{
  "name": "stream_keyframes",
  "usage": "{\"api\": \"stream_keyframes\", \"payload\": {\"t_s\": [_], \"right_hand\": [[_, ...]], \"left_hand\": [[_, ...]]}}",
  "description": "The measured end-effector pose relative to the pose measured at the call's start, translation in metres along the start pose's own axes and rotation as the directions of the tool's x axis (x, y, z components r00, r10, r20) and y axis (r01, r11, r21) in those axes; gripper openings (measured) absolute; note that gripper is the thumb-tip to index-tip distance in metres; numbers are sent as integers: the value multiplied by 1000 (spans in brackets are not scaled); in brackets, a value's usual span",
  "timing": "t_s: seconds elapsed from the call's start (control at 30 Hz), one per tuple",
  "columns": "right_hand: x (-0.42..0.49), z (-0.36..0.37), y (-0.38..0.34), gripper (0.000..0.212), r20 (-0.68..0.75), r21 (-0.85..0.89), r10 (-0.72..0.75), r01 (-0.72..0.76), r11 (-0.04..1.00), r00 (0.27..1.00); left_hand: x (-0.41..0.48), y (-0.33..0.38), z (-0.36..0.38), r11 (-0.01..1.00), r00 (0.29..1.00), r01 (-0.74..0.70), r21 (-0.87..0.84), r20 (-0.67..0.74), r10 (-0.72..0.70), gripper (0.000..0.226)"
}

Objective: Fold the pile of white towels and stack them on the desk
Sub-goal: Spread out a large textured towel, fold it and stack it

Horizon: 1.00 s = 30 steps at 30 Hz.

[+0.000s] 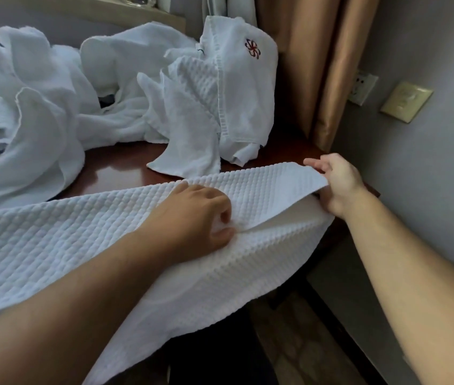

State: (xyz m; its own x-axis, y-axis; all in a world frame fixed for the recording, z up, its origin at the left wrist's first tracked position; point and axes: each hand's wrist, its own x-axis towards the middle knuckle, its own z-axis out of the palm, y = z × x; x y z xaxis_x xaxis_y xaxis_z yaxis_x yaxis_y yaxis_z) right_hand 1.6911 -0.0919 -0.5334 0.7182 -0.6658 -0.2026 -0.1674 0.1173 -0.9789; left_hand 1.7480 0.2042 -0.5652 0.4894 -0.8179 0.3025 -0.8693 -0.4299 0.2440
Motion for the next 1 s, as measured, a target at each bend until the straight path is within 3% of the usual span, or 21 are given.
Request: {"api": "stream_keyframes", "payload": {"t_s": [0.1,0.2,0.33,0.5,0.67,0.77,0.87,0.9,1.0], "right_hand": [[5,-1,-4,35,119,-290,56,-19,957,991],[10,3,0,48,99,-485,-16,62,873,995],[17,4,8,43,38,-569,-145,141,810,989],[29,0,8,37,43,-575,-160,156,804,986],[26,2,7,38,59,-660,-192,182,729,980],[20,9,7,41,31,-802,-293,199,563,956],[7,23,4,42,28,-968,-474,142,207,880],[0,31,4,41,69,-975,-508,165,147,859],[-32,71,9,38,259,-909,-498,382,163,828]], "left_hand": [[-1,5,-3,996,998,-59,70,-10,60,26],[-1,9,-8,993,998,-58,104,32,55,28],[3,21,-8,976,999,-12,216,38,4,30],[14,32,-17,995,993,88,-40,85,-84,21],[12,31,-5,991,980,95,-97,183,-76,19],[4,25,-4,975,992,106,-197,81,-92,25],[-14,8,-7,993,994,106,-42,10,-106,25],[-24,2,-9,991,990,136,8,26,-136,31],[-59,-15,-19,967,965,240,84,93,-247,53]]}}
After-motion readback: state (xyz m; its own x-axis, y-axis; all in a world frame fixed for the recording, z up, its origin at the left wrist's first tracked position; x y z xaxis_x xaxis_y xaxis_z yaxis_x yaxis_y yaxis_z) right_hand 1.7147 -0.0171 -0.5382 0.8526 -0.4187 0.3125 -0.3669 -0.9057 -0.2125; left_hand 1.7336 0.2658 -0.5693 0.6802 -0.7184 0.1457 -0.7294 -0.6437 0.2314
